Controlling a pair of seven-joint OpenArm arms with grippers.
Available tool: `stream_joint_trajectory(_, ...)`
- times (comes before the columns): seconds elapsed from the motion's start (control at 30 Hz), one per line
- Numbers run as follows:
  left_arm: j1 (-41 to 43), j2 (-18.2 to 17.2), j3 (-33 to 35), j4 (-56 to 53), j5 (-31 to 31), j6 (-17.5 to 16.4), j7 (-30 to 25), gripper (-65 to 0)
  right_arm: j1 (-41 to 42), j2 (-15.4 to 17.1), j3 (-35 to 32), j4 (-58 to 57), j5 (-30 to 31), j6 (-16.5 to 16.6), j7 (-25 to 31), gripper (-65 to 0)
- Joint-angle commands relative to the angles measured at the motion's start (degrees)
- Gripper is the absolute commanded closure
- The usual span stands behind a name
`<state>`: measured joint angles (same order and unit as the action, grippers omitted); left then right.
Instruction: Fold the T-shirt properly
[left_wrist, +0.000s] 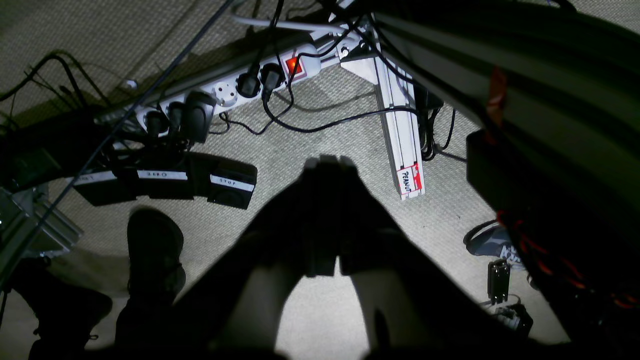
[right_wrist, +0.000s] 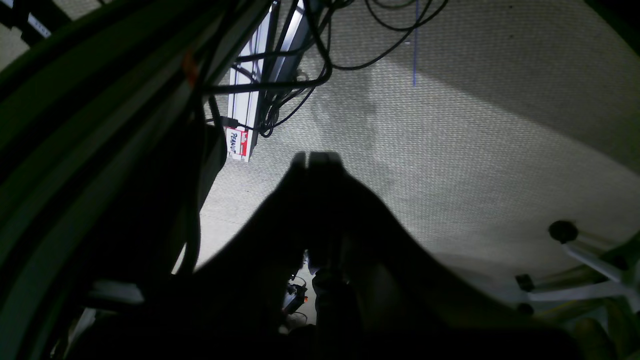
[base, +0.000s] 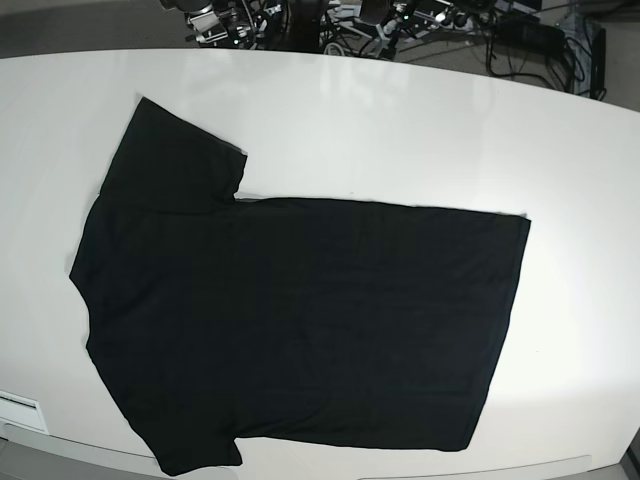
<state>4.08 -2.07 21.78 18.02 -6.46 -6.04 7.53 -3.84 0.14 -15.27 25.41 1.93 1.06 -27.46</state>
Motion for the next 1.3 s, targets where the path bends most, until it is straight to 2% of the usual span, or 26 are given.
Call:
stream_joint_trajectory(0.0, 0.04, 0.02, 0.17, 0.37, -0.2, -0.35, 0.04, 0.0, 0.2, 0.04, 0.0, 0.42, -1.29, -0.85, 0.02, 0.0)
stream_joint_trajectory(0.13, 0.04, 0.0, 0.17, 0.37, -0.2, -0.35, 0.04, 0.0, 0.17, 0.09, 0.0, 0.42, -4.37, -0.7, -0.02, 0.0)
stream_joint_trajectory(0.33, 0.04, 0.0, 0.17, 0.37, -0.2, -0.35, 0.07, 0.0, 0.2, 0.0, -0.07, 0.42, -4.35, 1.57, 0.83, 0.0)
stream_joint_trajectory(0.6, 0.02, -0.02, 0.17, 0.37, 0.5, -0.35, 0.59, 0.0, 0.17, 0.02, -0.07, 0.42, -4.35, 1.53, 1.27, 0.0)
stream_joint_trajectory(0.67, 0.04, -0.13, 0.17, 1.51, 1.86, -0.35, 3.76, 0.0, 0.17, 0.04, -0.07, 0.42, -4.37, 2.01, -0.59, 0.0)
stream_joint_trajectory(0.77, 1.22, -1.03, 0.17, 6.64, 3.48, -0.35, 11.63, 0.0, -0.63, 0.2, -0.07, 1.77, -5.49, 3.19, -5.73, 0.0)
stream_joint_trajectory(0.87, 5.11, -3.21, 0.17, 15.37, 3.43, -0.33, 17.94, 0.0, -5.29, 1.86, -0.07, 6.78, -5.62, 4.15, -6.38, 0.0)
stream_joint_trajectory(1.0, 13.05, -8.04, 0.17, 28.46, 2.56, -0.33, 18.49, 0.0, -13.92, 5.42, -0.07, 17.14, -4.96, 5.6, -7.43, 0.0)
stream_joint_trajectory(1.13, 22.23, -14.58, 0.17, 43.01, -0.28, -0.33, 20.28, 0.0, -24.02, 9.31, -0.07, 31.45, -4.87, 6.47, -12.37, 0.0)
stream_joint_trajectory(1.27, 32.57, -21.75, 0.17, 57.96, -0.42, -0.31, 20.41, 0.0, -34.93, 13.18, -0.07, 46.27, -2.51, 6.49, -12.92, 0.0)
